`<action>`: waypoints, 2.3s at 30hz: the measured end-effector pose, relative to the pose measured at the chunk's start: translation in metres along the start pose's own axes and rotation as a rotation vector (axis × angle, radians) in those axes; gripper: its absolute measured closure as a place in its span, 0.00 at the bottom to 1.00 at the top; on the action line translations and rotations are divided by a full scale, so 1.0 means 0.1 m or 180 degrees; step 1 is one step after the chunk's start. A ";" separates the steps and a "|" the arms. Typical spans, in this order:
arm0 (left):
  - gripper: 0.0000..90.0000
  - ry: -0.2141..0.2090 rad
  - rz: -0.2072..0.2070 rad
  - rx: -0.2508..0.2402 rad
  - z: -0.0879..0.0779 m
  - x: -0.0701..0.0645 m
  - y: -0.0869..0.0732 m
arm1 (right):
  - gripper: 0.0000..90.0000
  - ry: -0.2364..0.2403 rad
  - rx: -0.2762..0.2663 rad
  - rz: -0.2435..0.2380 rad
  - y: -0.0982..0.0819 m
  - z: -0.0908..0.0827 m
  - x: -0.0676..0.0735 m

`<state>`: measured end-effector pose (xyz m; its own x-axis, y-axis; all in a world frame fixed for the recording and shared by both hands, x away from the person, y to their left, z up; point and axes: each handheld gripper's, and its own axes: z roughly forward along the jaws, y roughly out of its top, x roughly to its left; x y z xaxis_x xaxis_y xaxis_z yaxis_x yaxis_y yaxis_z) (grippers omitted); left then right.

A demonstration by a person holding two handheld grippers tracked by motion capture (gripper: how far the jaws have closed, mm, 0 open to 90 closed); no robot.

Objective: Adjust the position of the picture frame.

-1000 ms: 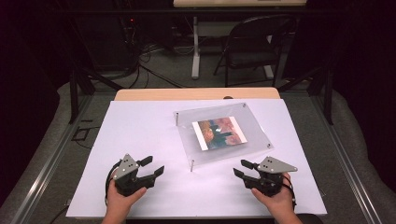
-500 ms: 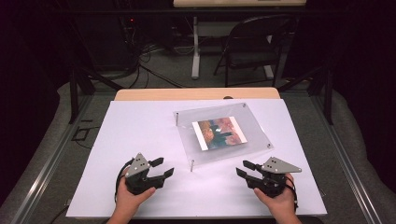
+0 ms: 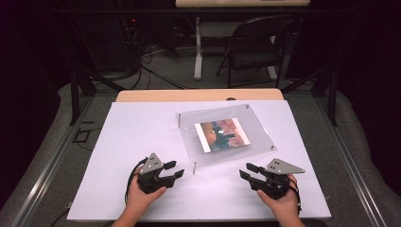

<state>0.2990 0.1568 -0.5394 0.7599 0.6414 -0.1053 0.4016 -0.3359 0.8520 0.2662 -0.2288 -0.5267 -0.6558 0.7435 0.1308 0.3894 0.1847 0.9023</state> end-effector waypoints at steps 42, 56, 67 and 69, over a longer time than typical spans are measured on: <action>0.93 -0.0418 0.0128 0.0417 0.54 -0.26 0.18 | 0.62 0.0030 -0.0032 0.0237 -0.02 -0.02 -0.09; 0.93 -0.0736 0.0125 0.0387 0.71 -0.58 0.23 | 0.62 0.0040 -0.0050 0.0260 -0.03 -0.03 -0.09; 0.69 -0.0715 0.0033 0.0358 0.53 -0.43 0.21 | 0.61 0.0013 -0.0029 0.0267 -0.04 -0.05 -0.10; 0.59 -0.0689 -0.0018 0.0322 0.48 -0.36 0.21 | 0.61 0.0034 -0.0038 0.0295 -0.04 -0.06 -0.10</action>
<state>0.3049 0.0939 -0.5420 0.8449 0.4845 -0.2268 0.4472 -0.4071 0.7964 0.2671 -0.2406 -0.5295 -0.6243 0.7501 0.2183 0.4410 0.1078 0.8910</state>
